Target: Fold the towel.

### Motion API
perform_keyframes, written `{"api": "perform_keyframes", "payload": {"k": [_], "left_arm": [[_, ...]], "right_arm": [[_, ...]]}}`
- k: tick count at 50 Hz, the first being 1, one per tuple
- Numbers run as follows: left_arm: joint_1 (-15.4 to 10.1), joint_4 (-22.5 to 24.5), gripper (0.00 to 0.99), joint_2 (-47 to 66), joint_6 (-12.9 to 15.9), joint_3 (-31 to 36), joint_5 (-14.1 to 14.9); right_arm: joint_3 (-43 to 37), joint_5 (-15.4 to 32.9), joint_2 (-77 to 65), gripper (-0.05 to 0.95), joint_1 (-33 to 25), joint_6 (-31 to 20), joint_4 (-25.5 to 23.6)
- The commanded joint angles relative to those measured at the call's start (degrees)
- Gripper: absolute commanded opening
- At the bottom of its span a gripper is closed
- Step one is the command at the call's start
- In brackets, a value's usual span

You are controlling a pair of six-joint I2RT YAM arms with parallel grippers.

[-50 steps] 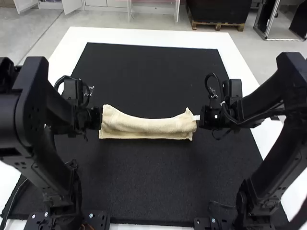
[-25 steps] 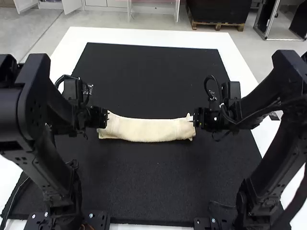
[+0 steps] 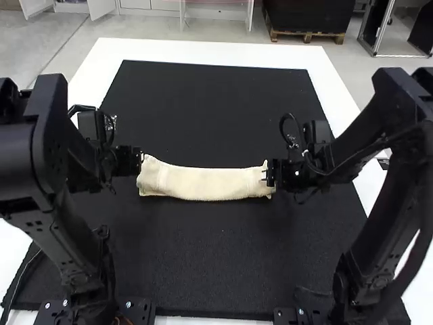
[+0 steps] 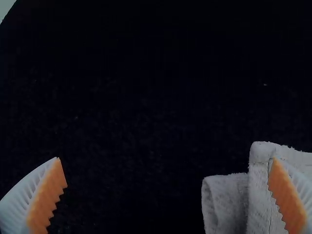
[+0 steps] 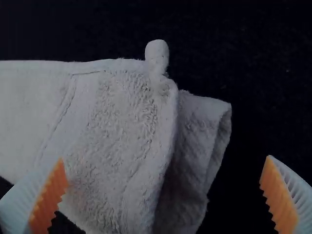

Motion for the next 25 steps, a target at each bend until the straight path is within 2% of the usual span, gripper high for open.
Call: {"api": "perform_keyframes", "payload": {"k": [1, 5, 12, 19, 25], "left_arm": [[0.5, 0.1, 0.967, 0.1, -1.8, 2.1, 1.5], [0.4, -0.3, 0.967, 0.0, -3.2, 2.9, 1.9], [0.5, -1.8, 0.967, -0.3, -3.7, 4.1, 2.1], [0.2, -2.8, 0.967, -1.4, -3.8, 4.9, 2.1], [0.2, -3.6, 0.967, -2.6, -3.9, 5.4, 2.2]], "right_arm": [[2.3, 2.0, 1.4, 0.91, 1.5, -0.4, 0.7], [3.0, 2.1, 2.5, 0.91, 1.9, -0.4, 0.9], [3.7, 2.5, 4.0, 0.84, 2.5, -0.4, 2.1], [4.1, 3.0, 6.4, 0.84, 2.9, -0.6, 3.5], [4.4, 2.7, 8.6, 0.7, 2.9, -0.8, 4.4]]}}
